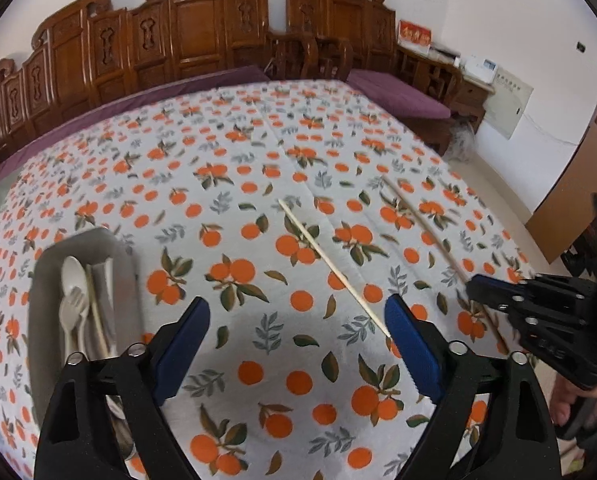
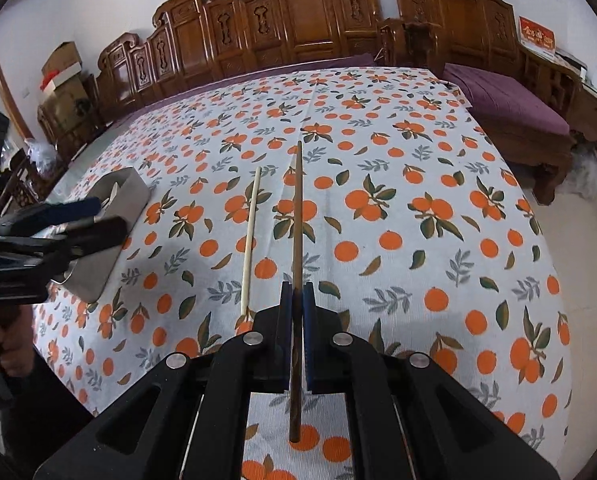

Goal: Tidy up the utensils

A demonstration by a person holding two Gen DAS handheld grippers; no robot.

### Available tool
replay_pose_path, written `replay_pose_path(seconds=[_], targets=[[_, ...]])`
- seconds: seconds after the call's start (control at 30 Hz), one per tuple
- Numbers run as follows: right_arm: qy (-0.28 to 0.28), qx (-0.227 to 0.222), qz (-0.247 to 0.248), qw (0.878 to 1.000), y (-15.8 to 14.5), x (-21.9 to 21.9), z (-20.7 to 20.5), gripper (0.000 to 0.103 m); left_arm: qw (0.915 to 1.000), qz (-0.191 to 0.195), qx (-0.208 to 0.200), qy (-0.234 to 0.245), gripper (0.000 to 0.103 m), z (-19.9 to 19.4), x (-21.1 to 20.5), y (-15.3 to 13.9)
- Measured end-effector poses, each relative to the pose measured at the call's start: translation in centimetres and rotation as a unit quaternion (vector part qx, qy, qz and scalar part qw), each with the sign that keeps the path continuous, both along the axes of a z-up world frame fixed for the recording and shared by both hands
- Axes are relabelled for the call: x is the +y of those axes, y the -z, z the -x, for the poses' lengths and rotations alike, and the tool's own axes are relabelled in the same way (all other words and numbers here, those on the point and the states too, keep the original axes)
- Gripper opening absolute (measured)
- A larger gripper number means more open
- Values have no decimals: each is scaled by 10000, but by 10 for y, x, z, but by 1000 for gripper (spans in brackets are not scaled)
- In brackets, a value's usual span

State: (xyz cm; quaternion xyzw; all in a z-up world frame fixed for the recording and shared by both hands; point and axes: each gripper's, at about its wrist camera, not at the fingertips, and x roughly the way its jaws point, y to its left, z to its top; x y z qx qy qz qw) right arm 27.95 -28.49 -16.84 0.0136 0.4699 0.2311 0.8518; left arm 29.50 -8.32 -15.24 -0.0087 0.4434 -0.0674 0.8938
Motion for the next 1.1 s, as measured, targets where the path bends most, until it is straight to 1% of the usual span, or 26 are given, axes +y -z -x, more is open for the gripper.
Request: replay_pose_path(seconds=[0.17,0.23,0.3,0.33,0.4,0.47,0.6,0.63,0.7,0.9,0.97,1.03,1.1], targets=[[20,-12,28,10000,3,-6,2,6,9997,86,214,-63,74,-19,-12,21],[39,40,20,10000,6,-9,1,6,9994,173,288,-111,72,-26,-18,28],[63,86,17,9999,10,-11,0,6,9991,169,357,-128,70,-32,-25,35],[78,130,-6,9999,12,-12,-1,6,9989,181,400,-137,66,-36,-29,41],[98,187,6,9998,17,-14,-2,6,9982,222,507,-209,63,-40,-33,51],[99,208,27,9997,19,-15,-2,6,9976,247,594,-251,56,-43,-37,59],[183,284,-37,9994,23,-19,-4,6,9970,158,702,-284,52,-48,-45,72],[187,290,-29,9994,24,-19,-5,6,9976,94,629,-284,52,-48,-47,73],[195,295,8,9994,26,-20,-5,6,9978,49,606,-251,51,-51,-51,73],[184,308,30,9994,27,-19,-5,6,9977,-324,553,-237,33,-54,-56,75],[187,302,40,9994,27,-18,-5,6,9976,-422,518,-177,9,-53,-56,75],[207,317,49,9993,27,-18,-5,6,9979,-368,519,-105,5,-48,-51,75],[190,320,55,9993,28,-17,-5,6,9980,-313,544,-104,4,-43,-46,74]])
